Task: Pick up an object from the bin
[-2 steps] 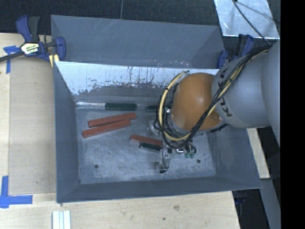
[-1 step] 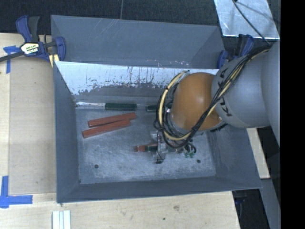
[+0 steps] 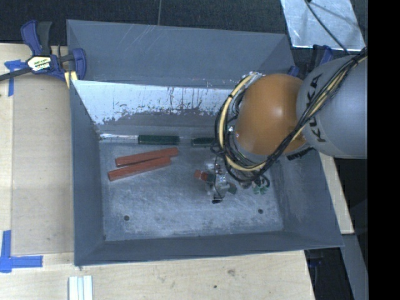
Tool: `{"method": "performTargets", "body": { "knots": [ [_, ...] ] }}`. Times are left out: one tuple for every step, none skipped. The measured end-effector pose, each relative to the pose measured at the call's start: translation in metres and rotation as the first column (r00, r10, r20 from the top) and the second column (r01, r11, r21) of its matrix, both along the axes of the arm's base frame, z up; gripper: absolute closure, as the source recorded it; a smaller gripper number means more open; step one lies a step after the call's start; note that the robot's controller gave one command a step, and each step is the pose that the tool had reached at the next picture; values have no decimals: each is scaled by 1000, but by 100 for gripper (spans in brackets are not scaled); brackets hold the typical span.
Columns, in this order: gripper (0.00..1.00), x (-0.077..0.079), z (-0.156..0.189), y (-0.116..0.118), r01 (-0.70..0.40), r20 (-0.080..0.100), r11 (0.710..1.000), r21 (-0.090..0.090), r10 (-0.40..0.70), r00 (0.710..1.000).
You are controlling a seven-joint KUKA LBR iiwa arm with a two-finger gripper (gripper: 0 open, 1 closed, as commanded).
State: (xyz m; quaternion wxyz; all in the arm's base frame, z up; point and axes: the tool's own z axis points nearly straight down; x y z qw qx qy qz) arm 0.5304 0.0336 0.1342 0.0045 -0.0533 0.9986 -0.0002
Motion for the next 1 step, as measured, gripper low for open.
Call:
{"method": "performTargets", "body": {
  "knots": [
    [100, 2, 70, 0, 3, 3, 1000, 0, -3, 1000]
  ]
}}
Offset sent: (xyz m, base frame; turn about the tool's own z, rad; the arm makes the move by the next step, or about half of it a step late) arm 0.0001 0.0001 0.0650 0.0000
